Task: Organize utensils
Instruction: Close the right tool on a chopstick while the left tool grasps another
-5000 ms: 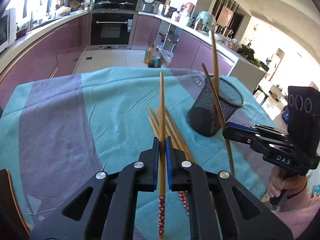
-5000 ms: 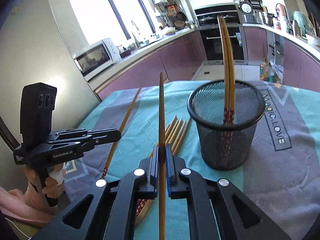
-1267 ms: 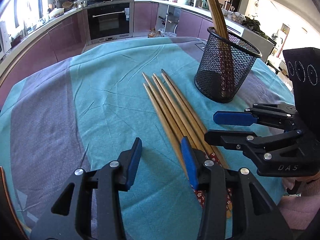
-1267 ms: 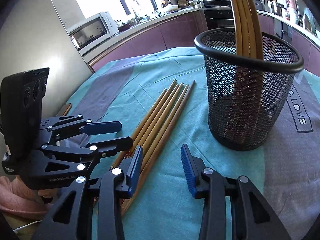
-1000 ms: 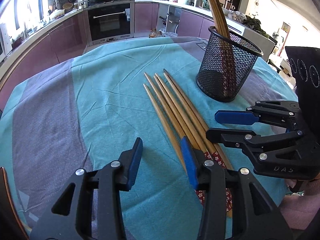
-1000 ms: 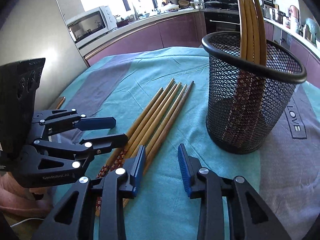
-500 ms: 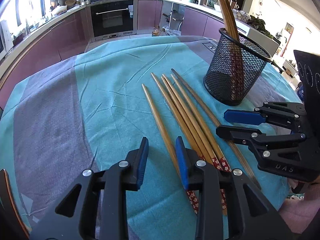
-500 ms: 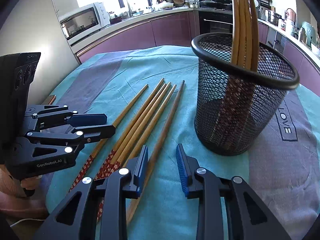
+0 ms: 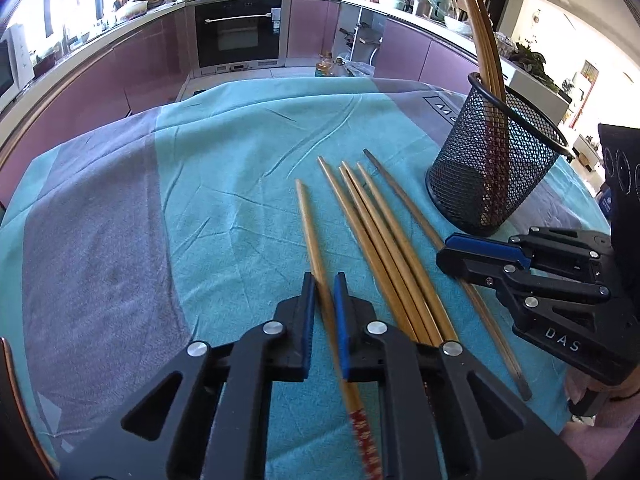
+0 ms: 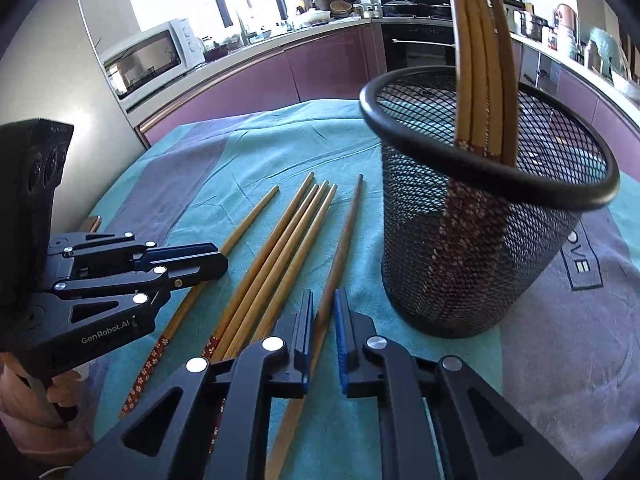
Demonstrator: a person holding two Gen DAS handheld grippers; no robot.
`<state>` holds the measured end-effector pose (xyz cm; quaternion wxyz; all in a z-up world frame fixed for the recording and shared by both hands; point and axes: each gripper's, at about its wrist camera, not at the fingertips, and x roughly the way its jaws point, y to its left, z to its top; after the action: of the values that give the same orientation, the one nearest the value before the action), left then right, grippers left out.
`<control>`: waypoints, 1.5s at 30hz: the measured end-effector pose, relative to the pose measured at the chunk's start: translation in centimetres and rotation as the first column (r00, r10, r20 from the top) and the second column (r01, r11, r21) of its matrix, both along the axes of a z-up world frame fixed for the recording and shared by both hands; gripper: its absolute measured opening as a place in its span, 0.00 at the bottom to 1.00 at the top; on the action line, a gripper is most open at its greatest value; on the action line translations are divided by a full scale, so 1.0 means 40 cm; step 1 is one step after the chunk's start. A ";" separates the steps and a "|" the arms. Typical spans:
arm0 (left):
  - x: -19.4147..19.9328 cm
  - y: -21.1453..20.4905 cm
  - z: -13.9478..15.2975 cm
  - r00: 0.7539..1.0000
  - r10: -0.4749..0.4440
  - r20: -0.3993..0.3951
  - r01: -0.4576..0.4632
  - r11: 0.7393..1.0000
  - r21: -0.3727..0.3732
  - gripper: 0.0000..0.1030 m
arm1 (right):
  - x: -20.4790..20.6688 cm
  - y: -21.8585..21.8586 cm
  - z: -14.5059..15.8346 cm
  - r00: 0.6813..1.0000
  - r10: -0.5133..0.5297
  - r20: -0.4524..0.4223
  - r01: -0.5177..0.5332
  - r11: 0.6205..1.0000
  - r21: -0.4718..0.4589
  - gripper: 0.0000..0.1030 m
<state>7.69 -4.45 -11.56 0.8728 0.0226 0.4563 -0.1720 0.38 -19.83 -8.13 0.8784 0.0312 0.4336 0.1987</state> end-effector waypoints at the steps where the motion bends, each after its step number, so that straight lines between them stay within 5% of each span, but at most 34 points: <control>1: -0.001 0.003 0.000 1.000 0.006 -0.001 -0.006 1.000 -0.007 0.07 | -0.001 -0.005 0.000 1.000 -0.008 0.000 0.008 1.000 0.011 0.06; 6: -0.022 0.019 0.020 1.000 0.004 0.012 -0.003 0.999 -0.053 0.07 | -0.016 -0.030 0.023 0.999 -0.024 0.026 0.022 0.998 0.066 0.06; 13: -0.039 0.014 0.023 0.999 -0.051 0.004 0.051 0.996 -0.072 0.07 | -0.039 -0.003 0.035 0.995 0.099 0.020 -0.100 0.994 0.044 0.06; 34: -0.003 -0.017 -0.008 0.997 -0.076 -0.031 0.074 0.997 -0.036 0.07 | -0.013 0.026 0.026 0.992 0.129 0.007 -0.129 0.992 0.014 0.06; 45: -0.040 0.013 0.124 0.991 -0.107 0.076 0.116 0.984 -0.136 0.07 | -0.078 -0.063 0.149 0.984 0.093 0.155 -0.110 0.989 0.099 0.06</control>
<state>6.10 -3.92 -6.60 0.8763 -0.0075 0.4108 -0.2514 -2.72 -22.37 -2.18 0.8942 0.0412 0.3561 0.2680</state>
